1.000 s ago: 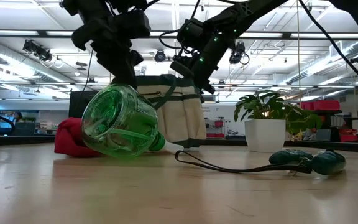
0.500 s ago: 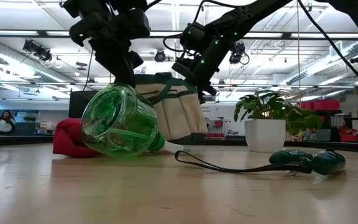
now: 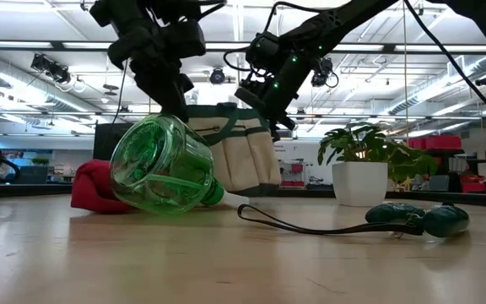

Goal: Pick & Place Garden tools in Gardening bag
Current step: Prepare the green gardening bag, then put the dark green shears into the green gardening bag

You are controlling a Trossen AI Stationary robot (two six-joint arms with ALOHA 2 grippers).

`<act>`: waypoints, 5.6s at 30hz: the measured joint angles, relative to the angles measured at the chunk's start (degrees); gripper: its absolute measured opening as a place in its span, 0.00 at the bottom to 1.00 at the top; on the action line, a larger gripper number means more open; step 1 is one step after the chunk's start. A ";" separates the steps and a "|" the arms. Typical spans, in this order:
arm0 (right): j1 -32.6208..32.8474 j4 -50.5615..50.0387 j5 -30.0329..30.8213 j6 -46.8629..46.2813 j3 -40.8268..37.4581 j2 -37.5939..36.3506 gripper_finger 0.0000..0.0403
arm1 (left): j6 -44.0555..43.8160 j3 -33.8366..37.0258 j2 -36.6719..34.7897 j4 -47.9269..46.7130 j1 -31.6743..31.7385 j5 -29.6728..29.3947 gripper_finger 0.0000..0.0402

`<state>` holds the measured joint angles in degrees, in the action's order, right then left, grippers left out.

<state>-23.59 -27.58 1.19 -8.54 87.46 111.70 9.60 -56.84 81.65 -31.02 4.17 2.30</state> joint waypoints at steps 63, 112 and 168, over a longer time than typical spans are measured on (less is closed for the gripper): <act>2.34 0.43 -1.67 2.05 -0.11 -4.76 0.43 | -0.80 -7.27 0.00 -3.25 5.00 -7.21 0.44; 19.92 -27.48 -10.26 -9.65 0.00 -13.51 0.43 | -5.96 -16.33 -0.91 -25.54 1.92 1.08 0.44; 47.84 -3.09 -0.76 -13.40 -24.54 -13.42 0.43 | -5.98 -16.28 -1.18 -25.39 1.97 0.94 0.44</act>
<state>24.25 -30.68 0.43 -21.93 62.92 98.28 3.62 -73.12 80.47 -56.41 6.14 3.25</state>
